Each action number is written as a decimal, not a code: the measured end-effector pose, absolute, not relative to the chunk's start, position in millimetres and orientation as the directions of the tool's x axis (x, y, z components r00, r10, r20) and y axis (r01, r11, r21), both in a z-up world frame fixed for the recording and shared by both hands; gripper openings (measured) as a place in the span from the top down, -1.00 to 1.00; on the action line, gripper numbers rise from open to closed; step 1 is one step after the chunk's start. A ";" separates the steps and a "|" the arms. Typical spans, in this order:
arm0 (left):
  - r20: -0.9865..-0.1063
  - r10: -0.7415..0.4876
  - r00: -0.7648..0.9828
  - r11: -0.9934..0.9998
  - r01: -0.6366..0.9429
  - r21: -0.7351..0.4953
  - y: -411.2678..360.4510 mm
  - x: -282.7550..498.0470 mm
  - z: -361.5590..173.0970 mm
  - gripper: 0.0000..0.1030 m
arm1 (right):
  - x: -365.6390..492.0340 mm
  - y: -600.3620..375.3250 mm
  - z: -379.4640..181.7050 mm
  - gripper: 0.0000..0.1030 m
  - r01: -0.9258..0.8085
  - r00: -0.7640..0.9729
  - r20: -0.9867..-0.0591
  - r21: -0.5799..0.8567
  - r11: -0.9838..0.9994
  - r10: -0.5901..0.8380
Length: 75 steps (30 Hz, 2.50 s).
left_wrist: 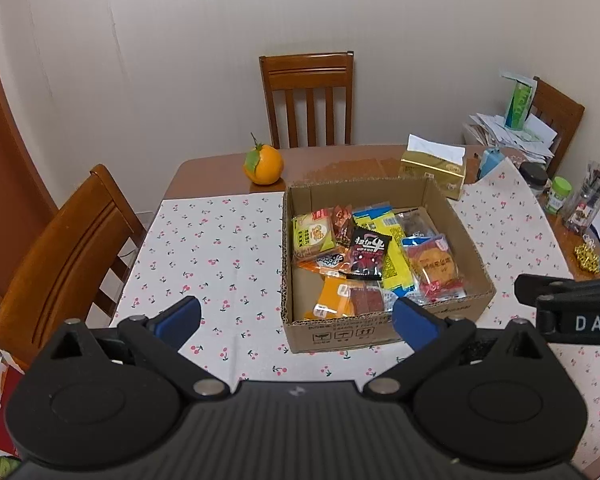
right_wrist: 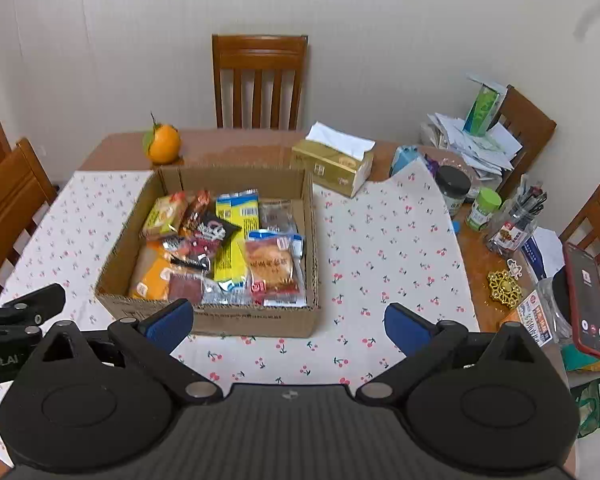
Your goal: Organize snacks
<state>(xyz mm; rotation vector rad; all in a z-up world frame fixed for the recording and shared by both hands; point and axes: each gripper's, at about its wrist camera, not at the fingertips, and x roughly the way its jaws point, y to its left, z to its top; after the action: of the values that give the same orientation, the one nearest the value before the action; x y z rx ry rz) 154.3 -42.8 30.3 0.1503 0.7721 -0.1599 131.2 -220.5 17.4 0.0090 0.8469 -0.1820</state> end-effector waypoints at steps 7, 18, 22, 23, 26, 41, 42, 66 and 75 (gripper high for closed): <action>-0.678 -0.093 0.729 0.983 0.175 0.053 -41.6 149.9 44.1 -0.97 | 123.3 -221.4 31.7 -1.00 0.161 0.676 -0.723 -0.043 0.986 -0.142; -0.676 -0.067 0.734 0.989 0.139 0.053 -36.8 150.6 44.9 -0.97 | 124.0 -216.4 38.6 -1.00 0.135 0.696 -0.706 -0.043 0.990 -0.126; -0.679 -0.061 0.732 0.989 0.135 0.057 -38.4 151.6 43.9 -0.97 | 126.3 -213.9 38.0 -1.00 0.126 0.696 -0.708 -0.046 0.991 -0.121; -0.678 -0.060 0.733 0.989 0.136 0.060 -38.7 151.7 43.8 -0.97 | 126.8 -213.7 37.9 -1.00 0.125 0.696 -0.708 -0.045 0.991 -0.120; -0.679 -0.059 0.732 0.988 0.139 0.064 -39.8 152.7 43.7 -0.97 | 128.4 -212.6 37.9 -1.00 0.120 0.696 -0.708 -0.044 0.992 -0.116; -0.685 -0.063 0.726 0.986 0.151 0.070 -42.4 153.4 42.4 -0.97 | 129.1 -214.2 37.9 -1.00 0.125 0.695 -0.710 -0.041 0.991 -0.117; -0.685 -0.063 0.726 0.986 0.151 0.070 -42.2 153.0 42.4 -0.97 | 128.8 -214.1 37.9 -1.00 0.125 0.695 -0.709 -0.041 0.991 -0.117; -0.689 -0.058 0.722 0.986 0.149 0.072 -42.4 150.2 41.9 -0.97 | 125.6 -213.7 38.9 -1.00 0.122 0.696 -0.709 -0.041 0.992 -0.114; -0.690 -0.059 0.721 0.986 0.148 0.070 -41.6 149.5 42.3 -0.97 | 125.4 -212.6 40.0 -1.00 0.120 0.697 -0.708 -0.043 0.992 -0.115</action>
<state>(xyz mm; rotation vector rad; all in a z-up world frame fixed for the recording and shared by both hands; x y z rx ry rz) 149.5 -41.6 42.3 0.1236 0.7568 -0.1146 125.4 -212.6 40.0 0.0068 0.7885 -0.1313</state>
